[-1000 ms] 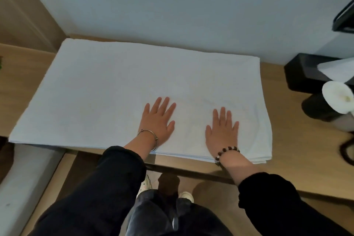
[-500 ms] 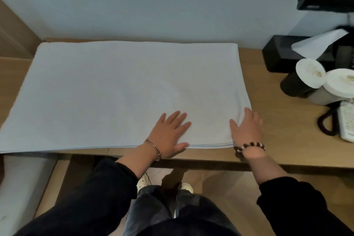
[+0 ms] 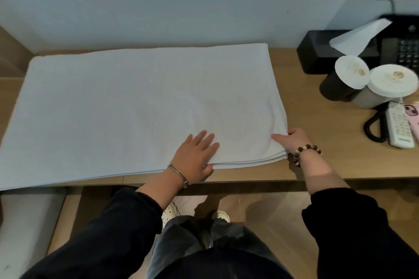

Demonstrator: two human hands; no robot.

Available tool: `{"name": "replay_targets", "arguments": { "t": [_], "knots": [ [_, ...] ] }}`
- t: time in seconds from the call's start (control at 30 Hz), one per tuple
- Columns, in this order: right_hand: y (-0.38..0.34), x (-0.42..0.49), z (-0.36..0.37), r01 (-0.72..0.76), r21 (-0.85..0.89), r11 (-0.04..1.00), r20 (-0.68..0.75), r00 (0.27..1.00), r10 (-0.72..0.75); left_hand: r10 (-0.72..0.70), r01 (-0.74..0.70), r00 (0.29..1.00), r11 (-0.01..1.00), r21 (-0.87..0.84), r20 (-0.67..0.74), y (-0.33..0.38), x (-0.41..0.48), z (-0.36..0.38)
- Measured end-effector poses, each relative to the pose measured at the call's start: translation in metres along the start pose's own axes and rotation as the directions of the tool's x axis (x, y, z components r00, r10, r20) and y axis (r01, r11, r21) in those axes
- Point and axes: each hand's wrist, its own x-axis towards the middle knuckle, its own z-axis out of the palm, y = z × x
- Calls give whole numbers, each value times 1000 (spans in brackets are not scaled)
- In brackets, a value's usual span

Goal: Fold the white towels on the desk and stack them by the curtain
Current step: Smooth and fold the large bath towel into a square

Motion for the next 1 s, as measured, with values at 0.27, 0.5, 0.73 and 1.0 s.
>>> {"name": "replay_targets", "arguments": {
  "t": [0.27,0.5,0.73,1.0],
  "knots": [
    [4,-4,-12,12,276,961,11,1000,-15,-56,51,997,994,-94,-48,0,2,1],
    [16,-3,-7,-80,541,837,-31,993,114,-113,103,991,985,-140,-70,8,0,2],
    [21,-7,1,-92,622,778,61,996,69,-127,66,982,923,-380,-138,60,43,-23],
    [29,-9,-5,-98,637,765,150,989,2,-181,81,976,826,-558,-125,113,100,-34]
  ]
}}
